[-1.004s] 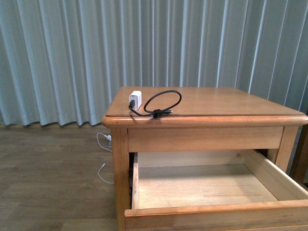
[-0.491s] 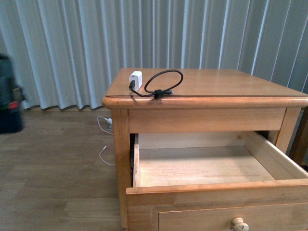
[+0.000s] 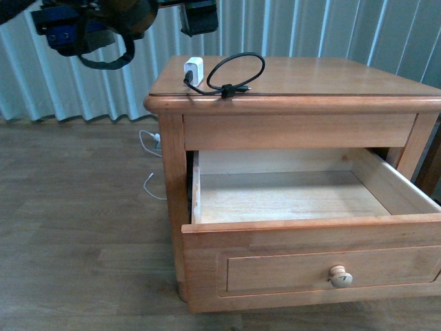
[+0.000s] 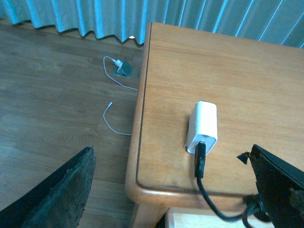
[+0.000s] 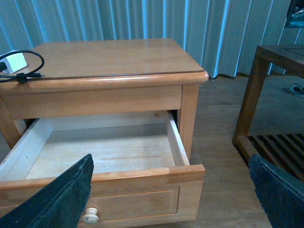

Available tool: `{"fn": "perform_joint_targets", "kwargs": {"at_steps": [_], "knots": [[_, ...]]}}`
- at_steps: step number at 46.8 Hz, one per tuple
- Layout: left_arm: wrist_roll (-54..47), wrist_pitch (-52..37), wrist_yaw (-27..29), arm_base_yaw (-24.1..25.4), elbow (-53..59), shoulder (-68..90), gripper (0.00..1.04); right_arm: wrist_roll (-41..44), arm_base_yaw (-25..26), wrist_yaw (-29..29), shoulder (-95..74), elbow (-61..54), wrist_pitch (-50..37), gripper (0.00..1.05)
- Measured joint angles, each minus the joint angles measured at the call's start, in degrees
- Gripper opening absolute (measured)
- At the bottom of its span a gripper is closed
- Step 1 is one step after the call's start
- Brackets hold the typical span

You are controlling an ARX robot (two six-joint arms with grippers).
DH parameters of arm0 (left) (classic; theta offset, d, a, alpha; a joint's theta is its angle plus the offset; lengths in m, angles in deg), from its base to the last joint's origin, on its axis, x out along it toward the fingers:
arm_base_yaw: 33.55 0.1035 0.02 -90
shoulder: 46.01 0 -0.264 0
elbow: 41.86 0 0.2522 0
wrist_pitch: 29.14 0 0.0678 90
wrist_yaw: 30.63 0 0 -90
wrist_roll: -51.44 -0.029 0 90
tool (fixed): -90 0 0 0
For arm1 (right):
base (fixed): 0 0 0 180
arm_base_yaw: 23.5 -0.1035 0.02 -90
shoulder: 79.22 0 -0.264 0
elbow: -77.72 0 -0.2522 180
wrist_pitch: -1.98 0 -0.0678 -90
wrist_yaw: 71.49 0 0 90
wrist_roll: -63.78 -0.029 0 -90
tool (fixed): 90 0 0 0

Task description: Put charger into drawer

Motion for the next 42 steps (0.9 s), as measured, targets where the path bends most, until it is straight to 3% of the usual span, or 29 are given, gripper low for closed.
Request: {"fn": "perform_joint_targets", "kwargs": {"at_steps": [15, 27, 39, 42], "knots": [[2.1, 10.2, -0.2, 0.7, -24.0, 17.8, 0.99, 0.0, 0.0, 0.0, 0.0, 0.0, 0.0, 0.97], [-3.6, 12.2, 0.1, 0.3, -33.6, 26.2, 0.99, 0.0, 0.0, 0.0, 0.0, 0.0, 0.0, 0.97], [-7.6, 13.5, -0.1, -0.8, -34.2, 27.3, 0.58, 0.0, 0.0, 0.0, 0.0, 0.0, 0.0, 0.97], [-7.6, 13.0, -0.2, -0.8, -32.8, 26.6, 0.44, 0.0, 0.0, 0.0, 0.0, 0.0, 0.0, 0.97]]}}
